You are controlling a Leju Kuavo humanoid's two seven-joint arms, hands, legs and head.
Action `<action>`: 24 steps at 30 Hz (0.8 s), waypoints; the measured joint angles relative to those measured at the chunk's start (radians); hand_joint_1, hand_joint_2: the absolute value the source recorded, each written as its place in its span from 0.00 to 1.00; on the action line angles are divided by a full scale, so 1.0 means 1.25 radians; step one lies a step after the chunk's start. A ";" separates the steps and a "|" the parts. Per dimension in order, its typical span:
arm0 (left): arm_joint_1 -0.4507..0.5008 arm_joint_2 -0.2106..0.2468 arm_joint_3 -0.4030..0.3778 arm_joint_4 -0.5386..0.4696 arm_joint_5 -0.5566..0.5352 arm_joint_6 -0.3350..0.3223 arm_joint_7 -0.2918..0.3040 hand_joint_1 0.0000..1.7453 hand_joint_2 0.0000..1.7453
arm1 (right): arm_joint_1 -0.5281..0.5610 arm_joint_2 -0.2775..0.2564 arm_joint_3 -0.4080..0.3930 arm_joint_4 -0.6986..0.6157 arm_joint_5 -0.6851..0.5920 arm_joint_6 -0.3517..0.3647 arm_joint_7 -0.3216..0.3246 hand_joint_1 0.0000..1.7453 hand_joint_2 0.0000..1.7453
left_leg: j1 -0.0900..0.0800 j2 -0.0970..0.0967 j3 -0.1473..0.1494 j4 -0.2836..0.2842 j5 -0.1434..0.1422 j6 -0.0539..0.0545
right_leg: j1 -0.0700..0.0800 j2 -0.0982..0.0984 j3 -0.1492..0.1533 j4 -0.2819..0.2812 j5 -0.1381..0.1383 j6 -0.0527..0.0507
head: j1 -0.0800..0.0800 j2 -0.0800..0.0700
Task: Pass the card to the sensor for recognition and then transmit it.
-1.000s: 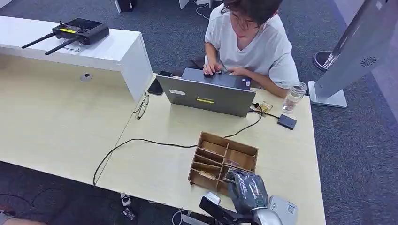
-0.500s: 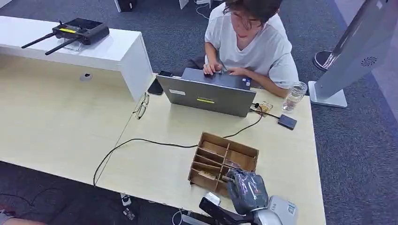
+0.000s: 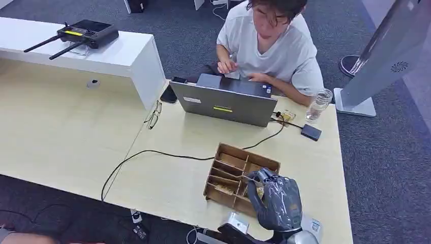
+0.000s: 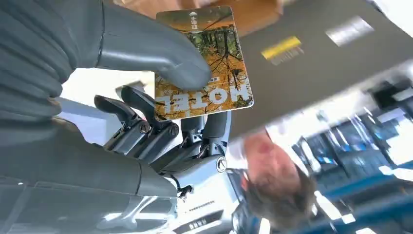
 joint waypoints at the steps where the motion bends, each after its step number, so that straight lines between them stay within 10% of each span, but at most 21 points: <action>1: 0.000 0.000 0.000 0.000 0.001 0.000 -0.001 0.00 0.00 | 0.000 0.000 -0.005 -0.018 -0.004 -0.013 -0.012 1.00 1.00 | 0.000 0.000 0.000 0.000 0.000 0.000 | 0.000 0.000 0.000 0.000 0.000 0.000 | 0.000 0.000; 24: -0.001 0.000 0.000 0.000 0.008 -0.006 -0.033 0.00 0.00 | -0.108 0.065 -0.017 -0.042 -0.056 -0.017 -0.043 1.00 1.00 | 0.000 0.000 0.000 0.000 0.001 0.000 | 0.000 0.000 0.000 0.000 0.000 0.000 | 0.000 0.000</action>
